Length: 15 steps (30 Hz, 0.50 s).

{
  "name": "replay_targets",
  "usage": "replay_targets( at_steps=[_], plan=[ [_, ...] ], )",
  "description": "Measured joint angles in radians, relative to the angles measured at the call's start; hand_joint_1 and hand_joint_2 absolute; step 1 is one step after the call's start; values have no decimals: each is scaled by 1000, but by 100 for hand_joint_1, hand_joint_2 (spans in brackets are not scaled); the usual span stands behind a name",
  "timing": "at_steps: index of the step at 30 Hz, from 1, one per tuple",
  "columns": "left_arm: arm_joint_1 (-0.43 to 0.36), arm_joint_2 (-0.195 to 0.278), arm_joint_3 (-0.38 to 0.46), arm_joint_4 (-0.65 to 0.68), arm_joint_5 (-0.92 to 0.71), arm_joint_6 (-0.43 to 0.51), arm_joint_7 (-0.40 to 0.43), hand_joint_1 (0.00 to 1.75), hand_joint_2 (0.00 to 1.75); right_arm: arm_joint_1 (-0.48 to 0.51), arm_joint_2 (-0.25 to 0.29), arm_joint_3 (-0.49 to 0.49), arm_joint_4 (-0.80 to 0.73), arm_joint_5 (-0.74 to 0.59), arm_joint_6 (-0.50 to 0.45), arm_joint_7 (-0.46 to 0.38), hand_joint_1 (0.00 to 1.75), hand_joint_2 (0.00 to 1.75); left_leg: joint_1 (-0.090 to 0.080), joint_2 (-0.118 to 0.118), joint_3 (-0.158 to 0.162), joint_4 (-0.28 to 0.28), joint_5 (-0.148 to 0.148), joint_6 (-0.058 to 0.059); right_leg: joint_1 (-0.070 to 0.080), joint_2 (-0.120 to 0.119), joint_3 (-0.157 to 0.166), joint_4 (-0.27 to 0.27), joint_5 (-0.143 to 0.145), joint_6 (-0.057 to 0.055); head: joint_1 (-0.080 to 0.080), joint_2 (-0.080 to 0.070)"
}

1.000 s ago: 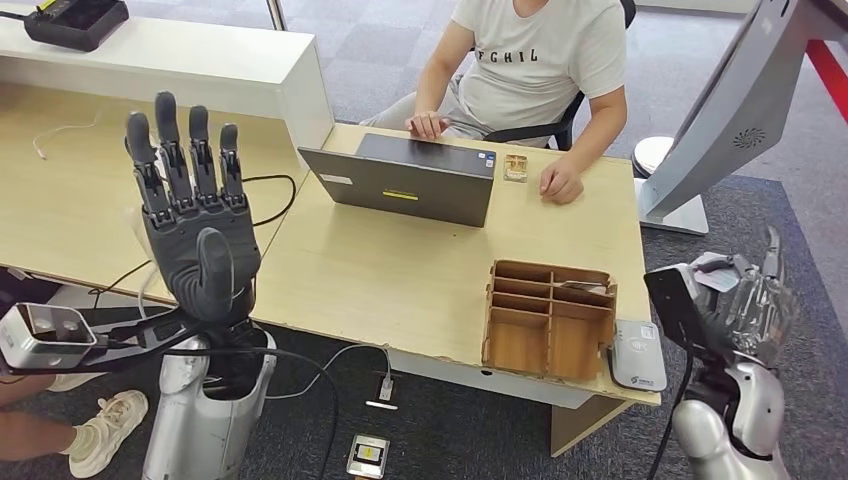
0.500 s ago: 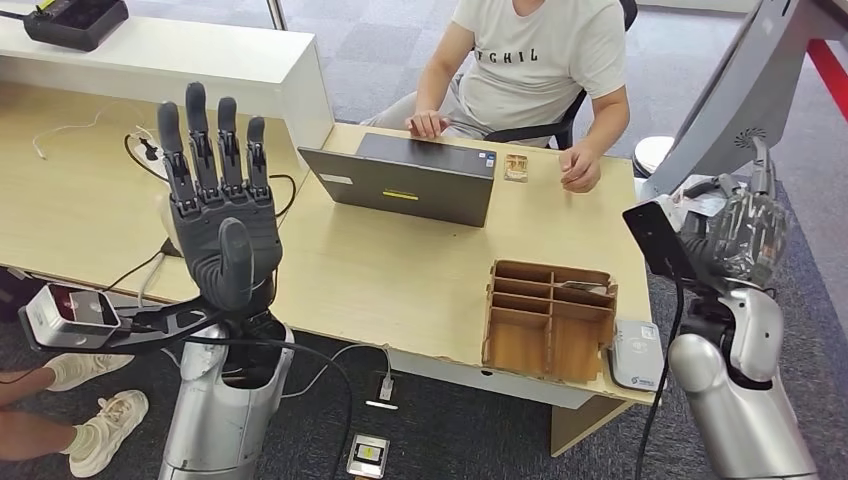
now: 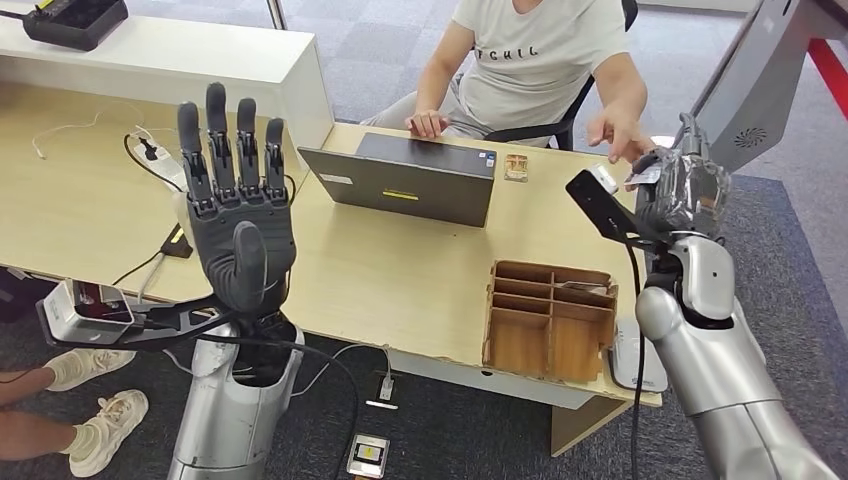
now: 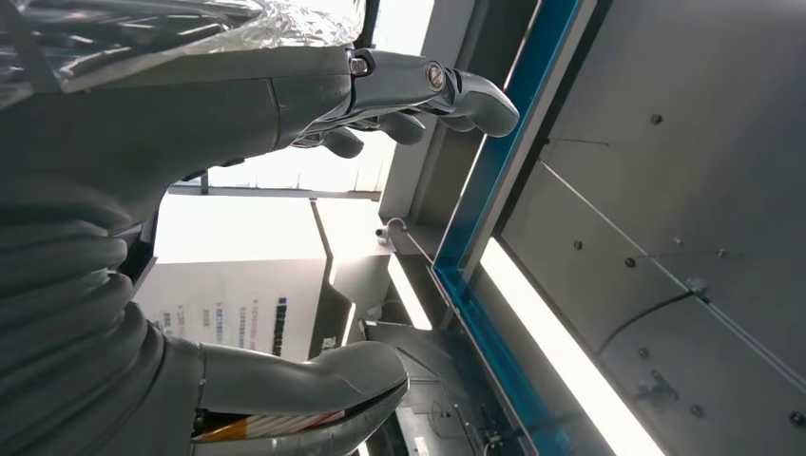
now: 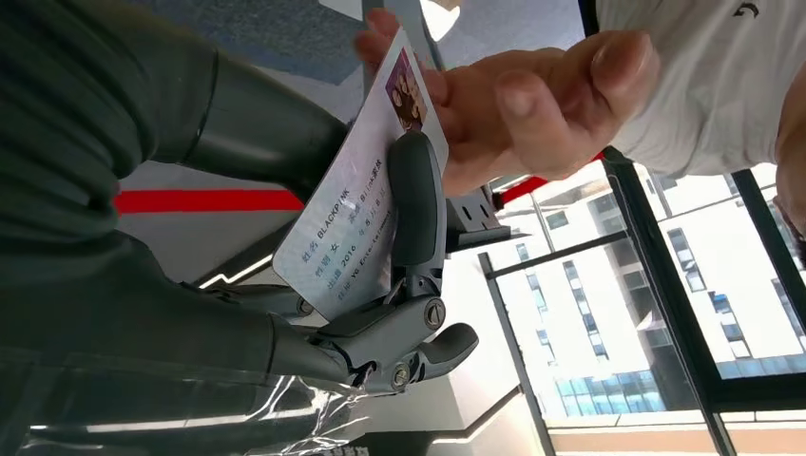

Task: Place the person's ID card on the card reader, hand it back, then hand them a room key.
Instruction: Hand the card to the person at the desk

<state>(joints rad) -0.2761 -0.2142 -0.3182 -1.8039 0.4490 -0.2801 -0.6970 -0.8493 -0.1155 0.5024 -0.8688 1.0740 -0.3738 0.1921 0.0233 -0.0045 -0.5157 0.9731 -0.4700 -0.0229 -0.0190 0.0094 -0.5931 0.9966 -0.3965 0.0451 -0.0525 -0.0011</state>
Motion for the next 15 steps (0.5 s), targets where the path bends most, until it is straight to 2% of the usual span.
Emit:
replay_targets(
  at_steps=[11,12,15],
  plan=[
    [-5,-16,9,25,1,-24,0,0,175,-76,38,56,139,21,32,21,175,175,0,0,0,0,0,0,0,0,0,0,0,0,0,0],
    [-6,-17,10,27,1,-25,0,0,175,-79,40,60,149,21,32,21,139,175,0,0,0,0,0,0,0,0,0,0,0,0,0,0],
    [-6,-19,14,33,1,-28,0,0,175,-85,44,71,180,21,30,22,10,175,0,0,0,0,0,0,0,0,0,0,0,0,0,0]
  ],
)
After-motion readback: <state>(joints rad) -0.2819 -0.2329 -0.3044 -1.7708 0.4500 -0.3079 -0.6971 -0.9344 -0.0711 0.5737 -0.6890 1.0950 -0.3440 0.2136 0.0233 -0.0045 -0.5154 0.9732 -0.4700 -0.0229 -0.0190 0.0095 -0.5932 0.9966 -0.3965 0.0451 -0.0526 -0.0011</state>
